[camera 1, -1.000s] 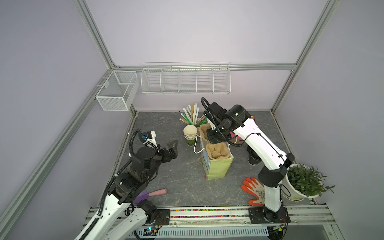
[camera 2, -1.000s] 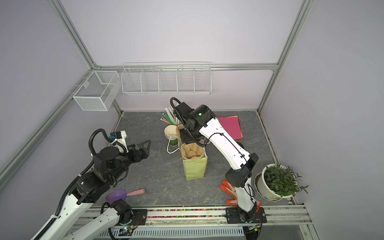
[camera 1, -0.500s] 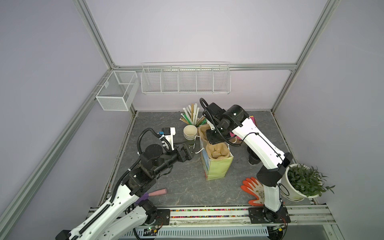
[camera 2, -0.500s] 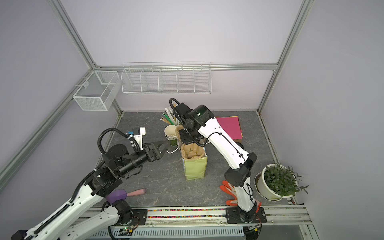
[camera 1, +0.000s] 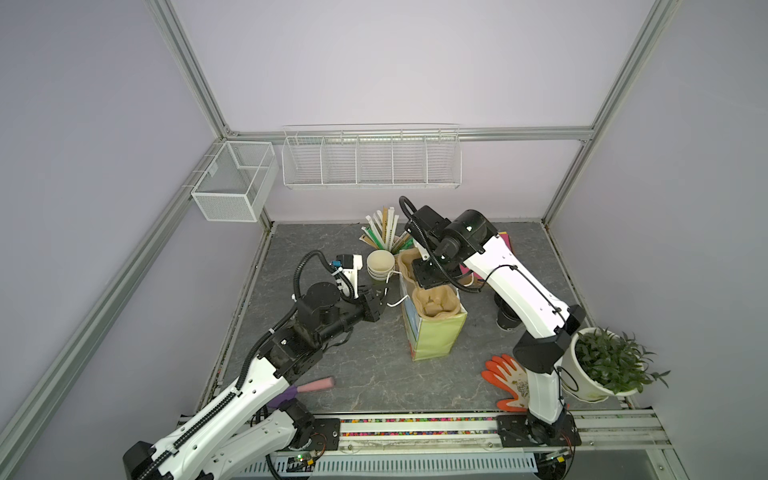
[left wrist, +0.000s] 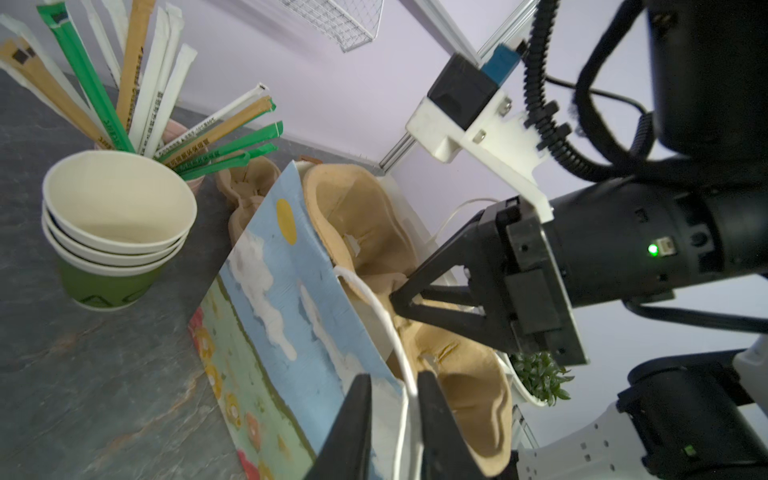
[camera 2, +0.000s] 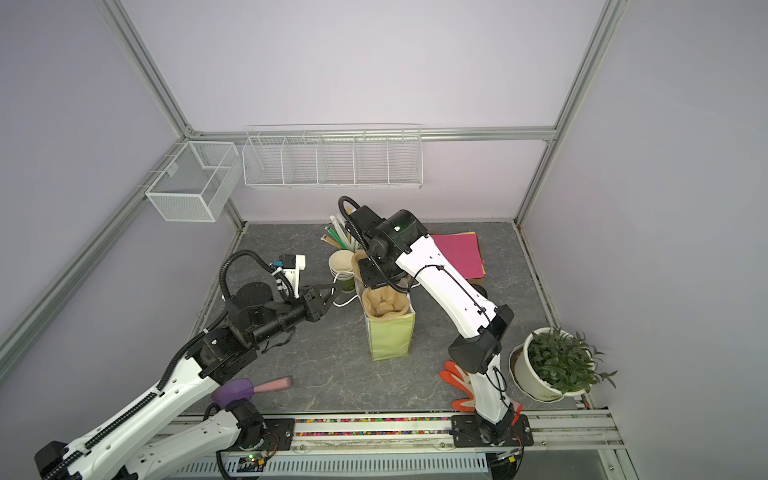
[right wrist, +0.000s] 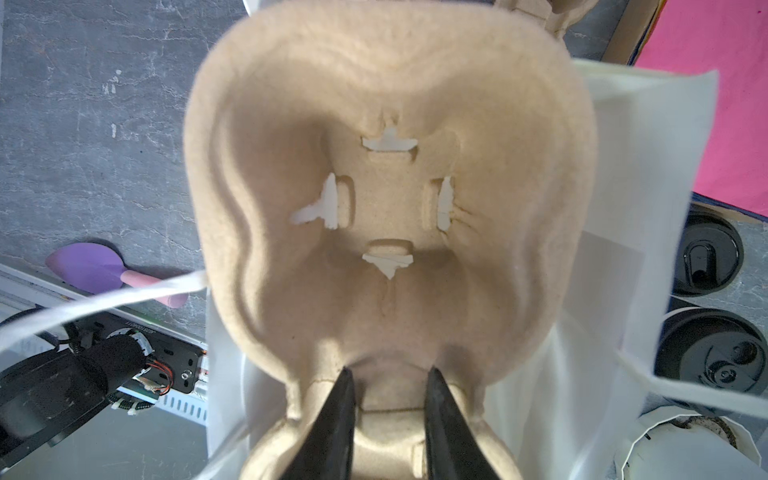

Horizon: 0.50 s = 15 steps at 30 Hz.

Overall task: Pack the takeout coffee
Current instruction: 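Reach the left gripper to the bag's nearer handle and grasp it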

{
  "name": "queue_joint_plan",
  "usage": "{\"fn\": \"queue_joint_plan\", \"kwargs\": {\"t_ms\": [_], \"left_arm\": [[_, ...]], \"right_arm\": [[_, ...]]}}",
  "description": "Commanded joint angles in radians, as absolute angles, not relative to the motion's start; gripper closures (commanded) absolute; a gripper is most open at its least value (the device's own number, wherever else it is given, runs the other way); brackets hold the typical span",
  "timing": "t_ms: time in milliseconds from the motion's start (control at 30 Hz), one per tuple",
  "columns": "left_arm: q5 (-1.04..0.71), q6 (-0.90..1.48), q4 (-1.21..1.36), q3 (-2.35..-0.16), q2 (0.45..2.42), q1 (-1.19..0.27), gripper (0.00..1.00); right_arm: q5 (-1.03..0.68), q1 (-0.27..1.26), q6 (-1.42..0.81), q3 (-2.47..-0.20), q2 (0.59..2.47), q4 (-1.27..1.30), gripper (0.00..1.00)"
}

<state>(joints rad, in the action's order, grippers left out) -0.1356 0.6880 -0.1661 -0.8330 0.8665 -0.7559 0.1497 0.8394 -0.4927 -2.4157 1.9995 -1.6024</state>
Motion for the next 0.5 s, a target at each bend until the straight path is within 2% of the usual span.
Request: {"fn": "queue_joint_plan", "kwargs": {"t_ms": [0, 33, 467], "left_arm": [[-0.132, 0.681, -0.173, -0.853, 0.877, -0.761, 0.98], [-0.133, 0.681, -0.175, -0.854, 0.877, -0.761, 1.00], [-0.069, 0.718, -0.232, -0.807, 0.819, -0.806, 1.00]], "right_arm": [[0.162, 0.842, -0.488, -2.400, 2.002, -1.624, 0.72], [0.166, 0.842, -0.488, -2.398, 2.000, -1.624, 0.72], [0.188, 0.823, -0.525, -2.375, 1.960, -1.575, 0.71]]}}
